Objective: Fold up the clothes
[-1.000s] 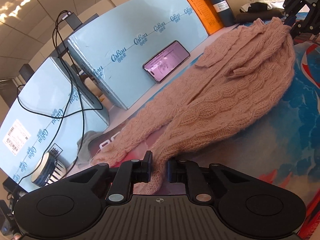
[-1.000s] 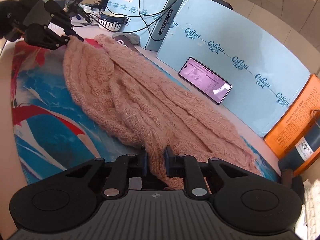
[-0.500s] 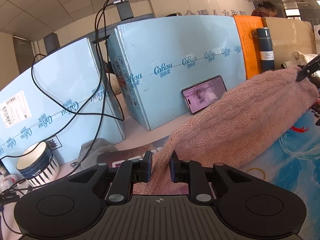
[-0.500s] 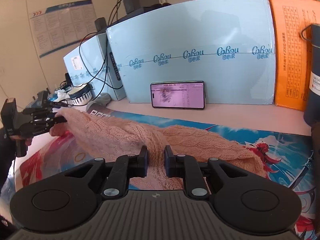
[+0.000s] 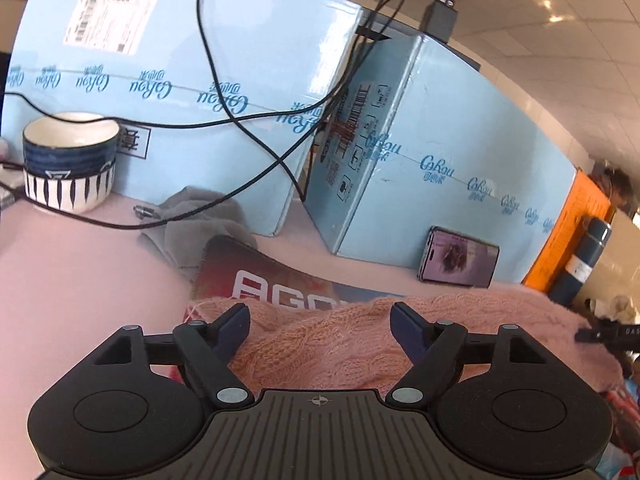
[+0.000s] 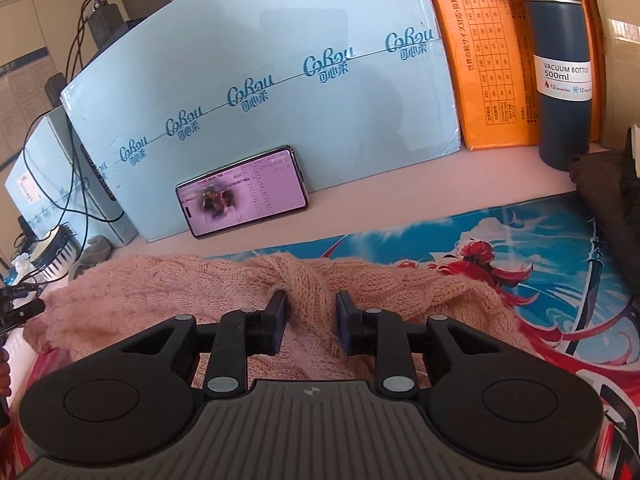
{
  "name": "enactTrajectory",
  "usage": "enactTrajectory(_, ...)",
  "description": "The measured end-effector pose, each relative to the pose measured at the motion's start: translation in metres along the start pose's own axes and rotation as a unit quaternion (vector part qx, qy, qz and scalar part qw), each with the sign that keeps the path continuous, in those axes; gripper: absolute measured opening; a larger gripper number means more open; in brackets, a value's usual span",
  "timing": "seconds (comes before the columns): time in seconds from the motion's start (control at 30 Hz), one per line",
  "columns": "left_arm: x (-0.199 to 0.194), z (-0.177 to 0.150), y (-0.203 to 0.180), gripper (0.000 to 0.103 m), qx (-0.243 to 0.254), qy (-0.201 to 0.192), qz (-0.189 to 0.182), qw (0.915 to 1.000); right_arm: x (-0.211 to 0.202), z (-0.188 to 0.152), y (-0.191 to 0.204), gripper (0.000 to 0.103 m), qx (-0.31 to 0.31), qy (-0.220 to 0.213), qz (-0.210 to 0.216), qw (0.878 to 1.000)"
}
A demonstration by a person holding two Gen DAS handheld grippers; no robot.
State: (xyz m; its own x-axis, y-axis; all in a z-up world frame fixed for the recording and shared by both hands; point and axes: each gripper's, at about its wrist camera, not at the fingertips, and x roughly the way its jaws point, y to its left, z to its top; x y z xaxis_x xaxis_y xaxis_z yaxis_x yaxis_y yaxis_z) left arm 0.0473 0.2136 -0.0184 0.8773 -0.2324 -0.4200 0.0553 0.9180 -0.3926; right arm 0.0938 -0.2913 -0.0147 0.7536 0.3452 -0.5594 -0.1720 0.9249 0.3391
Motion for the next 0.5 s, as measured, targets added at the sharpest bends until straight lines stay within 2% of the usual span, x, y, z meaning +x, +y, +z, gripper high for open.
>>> enactTrajectory(0.03,0.001,-0.001,0.004,0.081,-0.025,0.004,0.004,0.9997,0.001,-0.002,0.002,0.036,0.004,-0.005,-0.012,1.000)
enactTrajectory(0.1,0.000,-0.003,0.013,0.084,-0.075,0.004,-0.002,0.9971,-0.001,-0.005,0.005,0.050,0.004,-0.017,-0.034,0.999)
enactTrajectory(0.23,-0.014,-0.015,0.029,0.085,-0.149,-0.019,0.003,0.9886,-0.020,-0.015,0.001,0.059,0.030,-0.053,-0.048,0.997)
enactTrajectory(0.3,-0.017,-0.019,0.031,0.085,-0.155,-0.024,0.013,0.9875,-0.032,-0.021,0.000,0.066,0.031,-0.082,-0.063,0.994)
enactTrajectory(0.37,-0.016,-0.020,0.028,0.085,-0.145,-0.024,0.017,0.9890,-0.038,-0.025,-0.002,0.068,0.026,-0.101,-0.080,0.991)
enactTrajectory(0.43,-0.014,-0.020,0.015,0.083,-0.104,-0.022,0.051,0.9931,-0.038,-0.027,-0.007,0.068,0.038,-0.101,-0.085,0.990)
enactTrajectory(0.5,-0.011,-0.018,-0.001,0.040,-0.051,-0.015,0.098,0.9937,-0.035,-0.028,-0.012,0.068,0.047,-0.095,-0.088,0.990)
